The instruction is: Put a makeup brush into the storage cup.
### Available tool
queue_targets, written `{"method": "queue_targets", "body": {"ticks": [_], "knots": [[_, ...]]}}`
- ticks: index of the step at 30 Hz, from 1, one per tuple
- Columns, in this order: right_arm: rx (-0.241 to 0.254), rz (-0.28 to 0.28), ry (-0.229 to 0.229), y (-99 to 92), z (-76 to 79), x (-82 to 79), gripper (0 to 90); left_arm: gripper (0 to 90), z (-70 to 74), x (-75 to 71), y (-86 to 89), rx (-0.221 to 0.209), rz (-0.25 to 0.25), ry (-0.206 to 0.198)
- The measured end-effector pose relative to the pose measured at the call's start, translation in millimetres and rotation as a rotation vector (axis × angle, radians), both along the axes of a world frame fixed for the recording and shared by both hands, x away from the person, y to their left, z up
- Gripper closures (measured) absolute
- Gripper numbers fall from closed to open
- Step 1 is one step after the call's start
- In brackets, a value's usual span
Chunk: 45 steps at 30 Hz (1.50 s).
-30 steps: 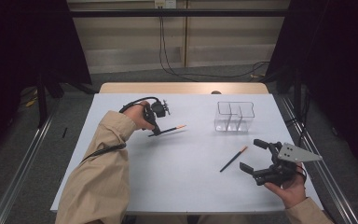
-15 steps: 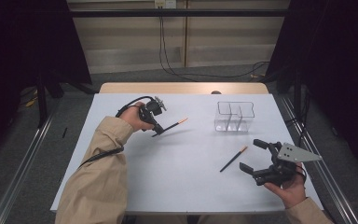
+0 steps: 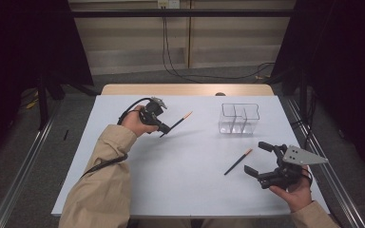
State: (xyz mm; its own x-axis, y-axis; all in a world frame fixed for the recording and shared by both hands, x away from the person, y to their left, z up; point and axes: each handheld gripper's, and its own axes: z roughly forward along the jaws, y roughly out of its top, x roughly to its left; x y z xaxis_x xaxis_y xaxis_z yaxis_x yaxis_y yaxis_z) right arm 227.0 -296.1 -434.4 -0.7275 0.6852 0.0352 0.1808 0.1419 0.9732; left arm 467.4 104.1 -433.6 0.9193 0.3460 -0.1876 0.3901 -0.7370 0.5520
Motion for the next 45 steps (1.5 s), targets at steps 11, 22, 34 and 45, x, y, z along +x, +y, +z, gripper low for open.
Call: {"method": "queue_targets", "body": {"ticks": [11, 22, 34, 45], "knots": [[0.001, -0.003, 0.0, 0.1, 0.0, 0.0, 0.6, 84.9, -1.3, -6.0, 5.2, -0.1, 0.066, -0.038], [0.011, 0.004, -0.003, 0.3, 0.1, 0.1, 0.6, 84.9, 0.3, -15.3, 12.8, -0.238, 0.154, -0.122], [0.015, 0.011, -0.002, 1.5, -0.4, 0.5, 0.6, 84.9, -1.5, -24.4, 15.0, -0.351, 0.201, -0.154], [0.018, 0.01, -0.001, 3.4, -0.9, 1.7, 0.6, 84.9, -1.8, -33.8, 12.3, -0.42, 0.19, -0.174]]}}
